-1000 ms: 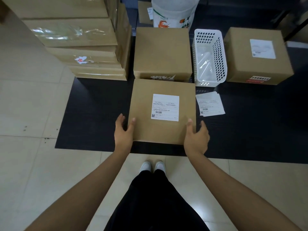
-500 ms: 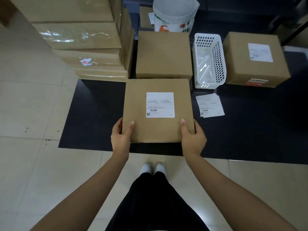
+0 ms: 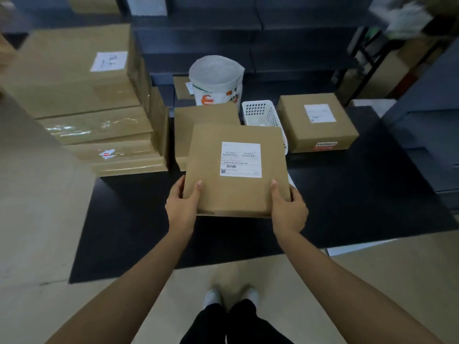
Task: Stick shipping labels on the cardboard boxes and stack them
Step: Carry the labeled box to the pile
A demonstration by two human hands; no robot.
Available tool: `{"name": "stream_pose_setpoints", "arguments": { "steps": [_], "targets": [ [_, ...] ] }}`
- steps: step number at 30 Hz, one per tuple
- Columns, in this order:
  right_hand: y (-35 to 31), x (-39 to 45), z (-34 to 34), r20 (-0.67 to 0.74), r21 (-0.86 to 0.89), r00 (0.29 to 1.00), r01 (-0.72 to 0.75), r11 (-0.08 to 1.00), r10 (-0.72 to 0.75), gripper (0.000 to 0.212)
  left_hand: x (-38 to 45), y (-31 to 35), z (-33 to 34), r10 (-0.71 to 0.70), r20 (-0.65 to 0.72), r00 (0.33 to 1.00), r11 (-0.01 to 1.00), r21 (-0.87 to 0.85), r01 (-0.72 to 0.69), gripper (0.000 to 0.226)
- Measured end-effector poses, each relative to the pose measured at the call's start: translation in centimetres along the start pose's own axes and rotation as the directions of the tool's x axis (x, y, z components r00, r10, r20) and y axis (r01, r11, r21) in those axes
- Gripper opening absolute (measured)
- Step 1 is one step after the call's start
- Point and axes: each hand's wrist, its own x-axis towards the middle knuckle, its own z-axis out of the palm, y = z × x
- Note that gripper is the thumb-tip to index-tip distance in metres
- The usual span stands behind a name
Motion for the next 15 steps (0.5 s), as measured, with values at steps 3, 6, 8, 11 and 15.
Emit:
{"name": "stream_pose_setpoints", "arguments": {
  "steps": [3, 6, 8, 11, 15],
  "targets": [
    [0.7, 2.1, -3.7, -0.078, -0.013, 0.997, 0.006, 1.0, -0.007, 0.051, -1.1, 0.7, 4.2, 0.007, 0.08, 0.997, 1.0, 0.006, -0.007, 0.057],
    [1.7, 4.7, -7.7, -0.128, -0.024, 0.992, 0.019, 1.0, -0.022, 0.049, -2.9, 1.0, 8.8, 0.017, 0.109, 0.994, 1.0, 0.005, -0.018, 0.055],
    [2.3, 6.6, -10.4, -0.147, -0.027, 0.989, 0.014, 1.0, -0.017, 0.05, -4.3, 1.0, 11.9, 0.021, 0.12, 0.993, 1.0, 0.021, -0.024, 0.056],
    [3.3, 9.8, -14.2, -0.141, -0.032, 0.99, 0.026, 0.999, -0.03, 0.049, -6.5, 0.8, 16.4, 0.017, 0.128, 0.992, 0.999, 0.034, -0.021, 0.057],
    [3.8, 14.1, -19.2, -0.07, -0.068, 0.994, 0.076, 0.995, -0.081, 0.051, -10.3, 0.8, 21.7, 0.019, 0.066, 0.998, 1.0, 0.023, -0.02, 0.057]
  ]
}}
